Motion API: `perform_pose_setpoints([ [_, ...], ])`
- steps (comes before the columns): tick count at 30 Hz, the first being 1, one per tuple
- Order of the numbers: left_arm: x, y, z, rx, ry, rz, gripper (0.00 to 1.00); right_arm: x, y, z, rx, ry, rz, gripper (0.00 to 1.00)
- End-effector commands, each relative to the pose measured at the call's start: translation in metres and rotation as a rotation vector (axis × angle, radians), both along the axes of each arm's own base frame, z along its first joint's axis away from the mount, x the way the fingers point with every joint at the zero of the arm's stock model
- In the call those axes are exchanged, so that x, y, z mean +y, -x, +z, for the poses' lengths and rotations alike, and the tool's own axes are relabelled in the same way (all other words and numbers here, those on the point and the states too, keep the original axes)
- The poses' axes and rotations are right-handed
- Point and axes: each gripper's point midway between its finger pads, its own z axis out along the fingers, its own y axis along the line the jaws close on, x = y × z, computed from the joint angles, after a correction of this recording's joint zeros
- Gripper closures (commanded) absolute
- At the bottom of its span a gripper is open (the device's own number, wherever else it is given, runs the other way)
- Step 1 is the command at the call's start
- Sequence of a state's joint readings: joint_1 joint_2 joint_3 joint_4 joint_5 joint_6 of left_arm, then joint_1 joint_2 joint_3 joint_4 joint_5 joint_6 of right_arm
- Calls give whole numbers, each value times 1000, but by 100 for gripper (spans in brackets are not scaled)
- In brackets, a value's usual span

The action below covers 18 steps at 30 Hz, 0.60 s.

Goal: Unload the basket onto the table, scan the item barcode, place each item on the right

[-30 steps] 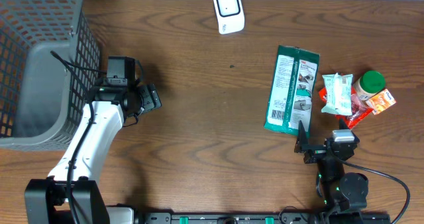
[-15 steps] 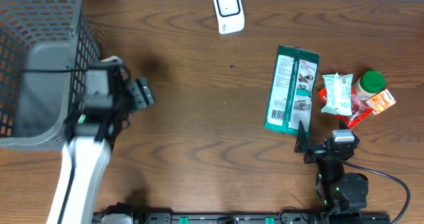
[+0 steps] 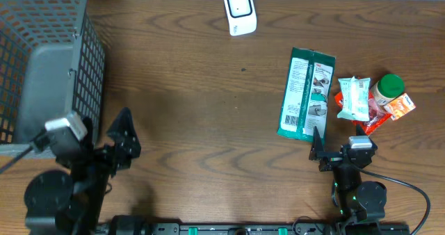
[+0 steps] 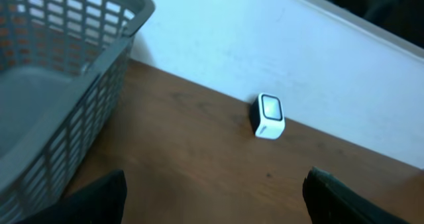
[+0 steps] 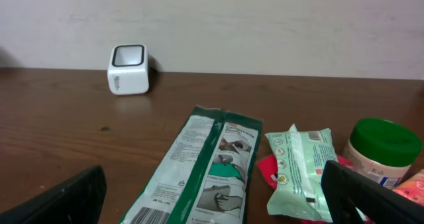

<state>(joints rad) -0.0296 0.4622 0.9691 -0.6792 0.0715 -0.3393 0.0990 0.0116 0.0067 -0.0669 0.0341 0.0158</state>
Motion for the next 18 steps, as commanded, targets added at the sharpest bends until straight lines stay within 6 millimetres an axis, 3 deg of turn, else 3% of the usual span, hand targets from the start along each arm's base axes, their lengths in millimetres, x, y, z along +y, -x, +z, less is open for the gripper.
perform_pose_setpoints([
  [1,4,14,-21,29,-10,19,14,-3,0,0,1,-13,-14,1],
  [2,4,20,-37,53,-11,20,14,-3,0,0,1,-13,-14,1],
  [4,5,24,-51,59,-10,23,14,-3,0,0,1,-13,-14,1],
  [10,6,25,-81,18,-9,30,14,-3,0,0,1,-13,-14,1],
  [14,6,16,-75,-126,-5,30,14,-3,0,0,1,-13,-14,1],
  [18,6,8,-55,-311,-1,30,14,-3,0,0,1,-12,-14,1],
])
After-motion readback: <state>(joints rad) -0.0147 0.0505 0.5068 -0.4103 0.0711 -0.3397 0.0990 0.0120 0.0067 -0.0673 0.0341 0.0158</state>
